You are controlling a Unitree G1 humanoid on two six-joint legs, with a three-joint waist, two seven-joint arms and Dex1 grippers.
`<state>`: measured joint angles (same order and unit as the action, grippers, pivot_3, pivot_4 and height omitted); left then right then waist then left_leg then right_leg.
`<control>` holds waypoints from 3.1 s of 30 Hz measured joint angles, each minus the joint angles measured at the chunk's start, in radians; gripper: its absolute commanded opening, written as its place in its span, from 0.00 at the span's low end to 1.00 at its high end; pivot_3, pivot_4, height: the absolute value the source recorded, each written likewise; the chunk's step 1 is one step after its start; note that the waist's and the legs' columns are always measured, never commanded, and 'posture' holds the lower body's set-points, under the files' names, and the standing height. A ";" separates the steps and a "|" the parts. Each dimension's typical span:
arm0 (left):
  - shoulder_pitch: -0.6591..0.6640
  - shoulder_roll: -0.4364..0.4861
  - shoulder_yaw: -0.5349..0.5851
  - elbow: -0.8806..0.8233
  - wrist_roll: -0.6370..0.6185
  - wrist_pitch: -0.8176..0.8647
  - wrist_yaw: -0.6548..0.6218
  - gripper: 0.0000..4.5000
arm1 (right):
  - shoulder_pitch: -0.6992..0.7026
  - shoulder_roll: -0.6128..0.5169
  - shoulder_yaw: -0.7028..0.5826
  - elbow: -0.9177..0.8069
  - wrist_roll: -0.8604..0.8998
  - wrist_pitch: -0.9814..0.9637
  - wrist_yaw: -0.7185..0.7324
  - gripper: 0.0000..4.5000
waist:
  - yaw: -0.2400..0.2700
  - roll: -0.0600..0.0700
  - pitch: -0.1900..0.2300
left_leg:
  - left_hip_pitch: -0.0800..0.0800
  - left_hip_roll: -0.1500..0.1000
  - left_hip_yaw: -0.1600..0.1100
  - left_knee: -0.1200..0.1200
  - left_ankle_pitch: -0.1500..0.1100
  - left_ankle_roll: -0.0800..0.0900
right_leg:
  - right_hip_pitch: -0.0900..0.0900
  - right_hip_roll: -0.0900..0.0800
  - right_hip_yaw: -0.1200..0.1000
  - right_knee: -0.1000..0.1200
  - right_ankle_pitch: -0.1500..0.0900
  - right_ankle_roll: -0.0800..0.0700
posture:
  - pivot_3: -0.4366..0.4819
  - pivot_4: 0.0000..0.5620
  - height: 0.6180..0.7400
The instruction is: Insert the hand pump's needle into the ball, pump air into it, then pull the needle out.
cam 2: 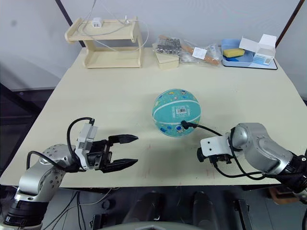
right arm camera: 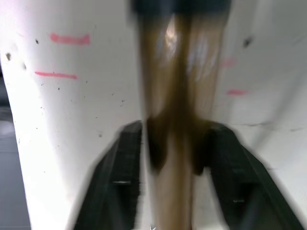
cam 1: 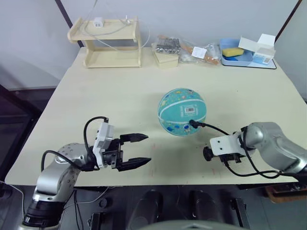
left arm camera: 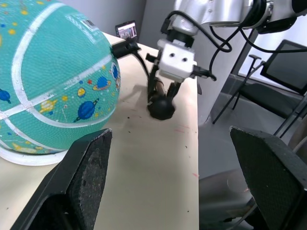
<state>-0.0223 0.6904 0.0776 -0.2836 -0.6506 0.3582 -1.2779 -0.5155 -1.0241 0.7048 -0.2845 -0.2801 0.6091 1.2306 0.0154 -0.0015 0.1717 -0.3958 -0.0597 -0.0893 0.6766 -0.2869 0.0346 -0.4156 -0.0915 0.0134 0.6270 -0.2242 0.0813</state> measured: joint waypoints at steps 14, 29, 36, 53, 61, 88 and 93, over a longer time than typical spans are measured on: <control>-0.125 0.031 0.011 0.031 -0.024 0.053 0.026 0.92 | 0.447 0.186 -0.783 -0.617 0.533 0.248 -0.046 0.99 | 0.005 0.001 0.000 | 0.001 0.007 -0.001 0.001 0.001 -0.001 | 0.001 0.007 -0.001 0.001 0.004 -0.005 | 0.48 0.27 1.00; -0.524 -0.062 -0.107 0.368 0.097 -0.029 -0.073 0.92 | 1.112 0.163 -1.482 -0.738 1.095 -0.052 -0.405 0.99 | -0.002 -0.002 -0.001 | 0.003 0.007 0.002 0.004 0.002 -0.002 | 0.004 0.009 0.002 0.004 0.005 -0.004 | 0.48 0.27 1.00; -0.701 -0.161 -0.169 0.561 0.202 -0.132 -0.092 0.92 | 1.386 0.090 -1.656 -0.743 1.238 -0.279 -0.534 0.99 | -0.004 -0.008 0.000 | 0.005 0.010 0.004 0.007 0.000 0.002 | 0.005 0.012 0.004 0.007 0.005 -0.004 | 0.48 0.27 1.00; -0.836 -0.292 -0.243 0.831 0.438 -0.478 -0.041 0.92 | 1.166 -0.111 -1.664 -0.656 1.344 -0.127 -0.604 0.99 | 0.001 -0.013 0.002 | 0.005 0.010 0.003 0.010 0.000 0.002 | 0.005 0.012 0.004 0.009 0.005 -0.004 | 0.48 0.27 1.00; -0.820 -0.299 -0.243 0.834 0.461 -0.497 -0.009 0.92 | 0.804 -0.282 -1.298 -0.542 1.248 -0.105 -0.582 0.99 | -0.004 -0.014 0.001 | 0.013 0.011 0.006 0.010 0.000 0.003 | 0.011 0.012 0.006 0.011 0.005 -0.004 | 0.48 0.27 1.00; -0.797 -0.306 -0.239 0.787 0.464 -0.472 0.040 0.92 | -0.071 0.155 -0.276 -0.204 0.440 -0.054 -0.436 0.75 | -0.002 -0.014 0.000 | 0.009 0.007 0.005 0.010 0.002 -0.002 | 0.004 0.011 0.006 0.015 0.005 -0.004 | 0.48 0.27 1.00; -0.796 -0.303 -0.233 0.788 0.464 -0.470 0.042 0.92 | -0.067 0.191 -0.290 -0.203 0.414 -0.051 -0.419 0.63 | -0.002 -0.014 0.000 | 0.008 0.006 0.005 0.010 0.002 -0.002 | 0.004 0.011 0.006 0.015 0.005 -0.004 | 0.48 0.27 1.00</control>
<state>-0.8180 0.3877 -0.1553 0.5044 -0.1869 -0.1121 -1.2361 -0.5828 -0.8333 0.4146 -0.4875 0.1343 0.5586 0.8115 0.0130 -0.0152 0.1721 -0.3874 -0.0534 -0.0847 0.6870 -0.2848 0.0327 -0.4115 -0.0808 0.0195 0.6416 -0.2195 0.0771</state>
